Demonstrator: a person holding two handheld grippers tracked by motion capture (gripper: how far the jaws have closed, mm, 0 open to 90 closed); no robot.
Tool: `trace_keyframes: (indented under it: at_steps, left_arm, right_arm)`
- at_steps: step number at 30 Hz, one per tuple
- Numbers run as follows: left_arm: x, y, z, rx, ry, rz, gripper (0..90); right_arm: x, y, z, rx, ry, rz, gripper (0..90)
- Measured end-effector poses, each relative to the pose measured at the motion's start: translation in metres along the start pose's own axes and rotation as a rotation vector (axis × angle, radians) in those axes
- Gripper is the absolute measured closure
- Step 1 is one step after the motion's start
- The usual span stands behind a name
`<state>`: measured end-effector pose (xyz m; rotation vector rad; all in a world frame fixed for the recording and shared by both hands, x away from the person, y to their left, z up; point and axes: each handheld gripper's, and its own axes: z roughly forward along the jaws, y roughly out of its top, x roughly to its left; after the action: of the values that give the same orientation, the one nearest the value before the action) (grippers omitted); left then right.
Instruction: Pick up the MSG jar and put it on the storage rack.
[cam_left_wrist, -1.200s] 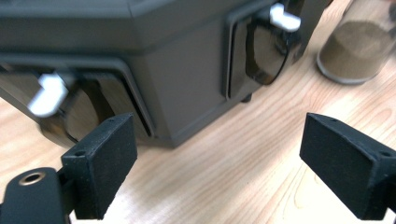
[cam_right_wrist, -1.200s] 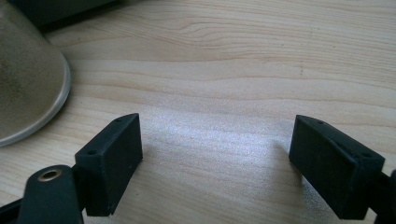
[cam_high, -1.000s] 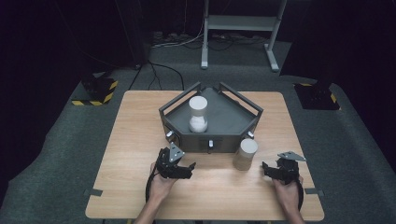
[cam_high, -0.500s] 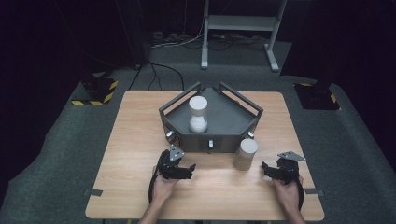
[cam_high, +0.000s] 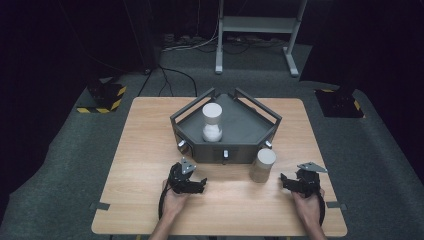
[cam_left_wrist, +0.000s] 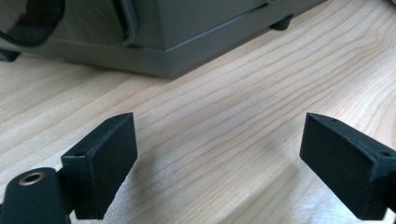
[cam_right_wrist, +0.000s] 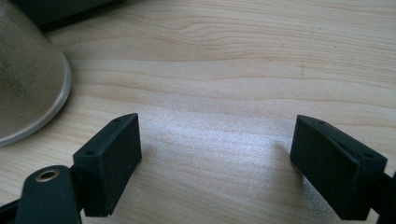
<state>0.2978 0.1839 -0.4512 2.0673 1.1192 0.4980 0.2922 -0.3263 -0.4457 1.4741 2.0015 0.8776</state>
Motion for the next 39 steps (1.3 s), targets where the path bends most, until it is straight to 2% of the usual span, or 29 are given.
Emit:
trace_keyframes:
  at_steps: [4, 12, 26, 28, 39]
  left_arm:
    - [-0.0019, 0.0033, 0.0017, 0.020, -0.002, 0.005, 10.8]
    - [-0.0041, 0.0040, 0.0030, 0.020, 0.005, -0.004, 9.9]
    - [-0.0072, 0.0071, 0.0064, 0.020, 0.013, -0.003, 9.1]
    - [-0.0072, 0.0071, 0.0064, 0.020, 0.013, -0.003, 9.2]
    - [-0.0092, 0.0061, 0.0057, 0.015, 0.017, 0.006, 10.2]
  right_arm:
    - [0.0002, 0.0001, 0.0000, 0.001, -0.001, -0.001, 15.5]
    - [0.0003, 0.0005, 0.0002, 0.003, 0.002, -0.002, 14.1]
    - [-0.0039, 0.0048, 0.0027, 0.025, 0.047, -0.041, 4.8]
    - [-0.0054, 0.0053, 0.0029, 0.026, 0.064, -0.056, 4.8]
    - [-0.0052, 0.0053, 0.0030, 0.026, 0.063, -0.054, 4.9]
